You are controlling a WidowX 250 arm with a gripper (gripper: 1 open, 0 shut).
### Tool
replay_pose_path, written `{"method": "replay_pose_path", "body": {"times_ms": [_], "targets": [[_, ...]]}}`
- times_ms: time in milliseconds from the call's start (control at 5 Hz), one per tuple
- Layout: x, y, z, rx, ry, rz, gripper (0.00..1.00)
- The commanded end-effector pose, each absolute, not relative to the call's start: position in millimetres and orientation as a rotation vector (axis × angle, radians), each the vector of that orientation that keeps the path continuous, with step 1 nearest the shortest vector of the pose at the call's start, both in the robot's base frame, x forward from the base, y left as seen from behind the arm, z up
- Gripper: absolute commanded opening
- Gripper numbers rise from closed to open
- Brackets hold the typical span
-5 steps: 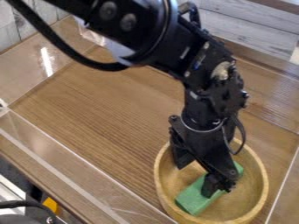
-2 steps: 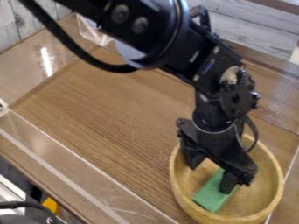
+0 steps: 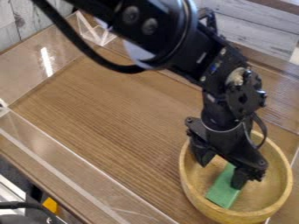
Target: Remove the green block from inside the brown bowl and put it on the table
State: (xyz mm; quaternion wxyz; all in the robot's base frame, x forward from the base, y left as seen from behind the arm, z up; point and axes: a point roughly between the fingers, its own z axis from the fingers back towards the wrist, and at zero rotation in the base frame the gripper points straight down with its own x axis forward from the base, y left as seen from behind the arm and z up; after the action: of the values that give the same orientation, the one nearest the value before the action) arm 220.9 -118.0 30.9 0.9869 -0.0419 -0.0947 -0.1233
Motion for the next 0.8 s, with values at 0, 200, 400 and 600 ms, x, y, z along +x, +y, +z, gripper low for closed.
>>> {"method": "replay_pose_path", "body": {"times_ms": [0, 200, 400, 600], "targets": [[202, -127, -9.0, -0.037, -0.060, -0.292, 0.00], [198, -130, -0.1, -0.049, -0.048, -0.382, 0.00], [197, -135, 9.1, -0.064, -0.034, -0.463, 0.00], [200, -129, 13.6, -0.077, -0.023, -0.493, 0.00]]}}
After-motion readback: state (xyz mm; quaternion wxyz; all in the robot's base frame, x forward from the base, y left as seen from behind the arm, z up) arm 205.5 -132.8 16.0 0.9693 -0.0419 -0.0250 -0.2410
